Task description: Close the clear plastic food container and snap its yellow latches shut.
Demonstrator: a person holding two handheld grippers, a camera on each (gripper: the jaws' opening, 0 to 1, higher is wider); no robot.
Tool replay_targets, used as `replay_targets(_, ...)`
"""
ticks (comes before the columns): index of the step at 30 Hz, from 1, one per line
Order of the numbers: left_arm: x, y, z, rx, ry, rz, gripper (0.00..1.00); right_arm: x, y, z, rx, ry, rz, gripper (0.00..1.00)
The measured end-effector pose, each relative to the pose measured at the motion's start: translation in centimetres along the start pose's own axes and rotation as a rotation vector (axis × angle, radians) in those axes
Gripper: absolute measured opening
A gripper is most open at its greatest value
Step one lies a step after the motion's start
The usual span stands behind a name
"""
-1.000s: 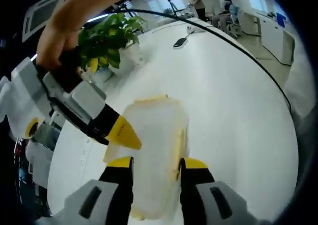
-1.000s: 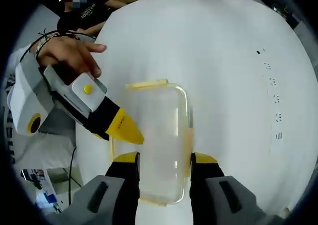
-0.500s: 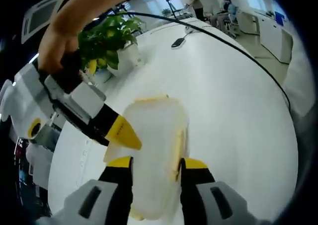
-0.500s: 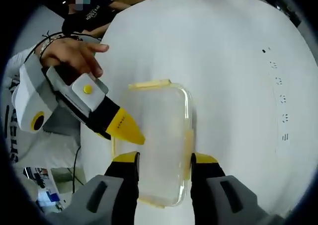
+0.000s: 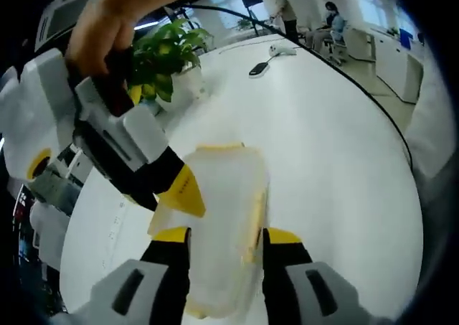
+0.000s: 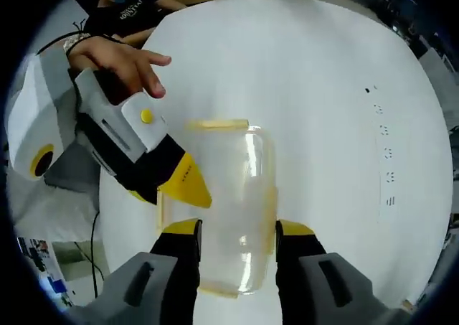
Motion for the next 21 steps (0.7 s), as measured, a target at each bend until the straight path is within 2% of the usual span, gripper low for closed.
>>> replay_targets(1, -0.2, -0.2, 0.0, 0.012, -0.023, 0.0, 0.36, -0.2, 0.2, 0.2, -0.01, 0.035, -0.01, 0.47)
replay_targets(2, -0.7, -0.5, -0.1, 0.037, -0.036, -0.026, 0.36, -0.8, 1.2, 1.1, -0.026, 0.008, -0.001, 0.62)
replay_targets(3, -1.0, -0.7, -0.2, 0.03, -0.03, -0.038, 0.36, -1.2, 1.3, 1.1, -0.023, 0.004, -0.008, 0.73)
replay_targets(4, -1.3, -1.1, -0.2, 0.004, -0.027, -0.06, 0.38, -1.7, 1.3, 0.8, 0.005, 0.019, -0.062, 0.8)
replay_targets(5, -1.6, -1.2, -0.2, -0.01, -0.029, -0.072, 0.43, -2.1, 1.3, 0.5, 0.023, 0.036, -0.091, 0.8)
replay_targets(6, -1.8, -1.4, 0.0, -0.03, -0.039, -0.084, 0.47, -2.8, 1.3, 0.1, 0.044, 0.062, -0.128, 0.73)
replay_targets(8, -2.2, -1.5, 0.3, -0.045, -0.04, -0.087, 0.54, -3.6, 1.9, 0.8, 0.038, 0.09, -0.144, 0.6)
replay_targets(10, -2.4, -1.6, 0.5, -0.059, -0.061, -0.094, 0.58, -4.1, 2.4, 1.2, 0.037, 0.105, -0.153, 0.62)
replay_targets(12, -2.6, -1.5, 1.0, -0.068, -0.091, -0.092, 0.66, -4.5, 3.2, 2.0, 0.039, 0.129, -0.154, 0.72)
replay_targets(13, -2.7, -1.5, 1.2, -0.065, -0.129, -0.093, 0.7, -4.6, 3.5, 2.4, 0.028, 0.142, -0.153, 0.73)
replay_targets(16, -3.1, -1.5, 1.6, -0.056, -0.148, -0.104, 0.79, -5.3, 4.7, 3.0, 0.02, 0.17, -0.15, 0.69)
replay_targets(18, -3.2, -1.4, 1.9, -0.08, -0.177, -0.116, 0.85, -5.5, 5.4, 3.6, 0.032, 0.206, -0.169, 0.72)
replay_targets(20, -3.2, -1.3, 1.9, -0.115, -0.204, -0.108, 0.99, -5.8, 6.3, 4.1, 0.039, 0.231, -0.184, 0.76)
replay_targets(21, -3.2, -1.3, 2.0, -0.114, -0.21, -0.112, 0.99, -5.7, 6.5, 4.3, 0.042, 0.237, -0.192, 0.77)
Point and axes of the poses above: the point that each gripper's makers call its tool centre point, and the gripper's own axes: x roughly forward along the fingers, z roughly to its left, y roughly out of its underside, the point moved 10 cm from there along -x, roughly backward along the fingers
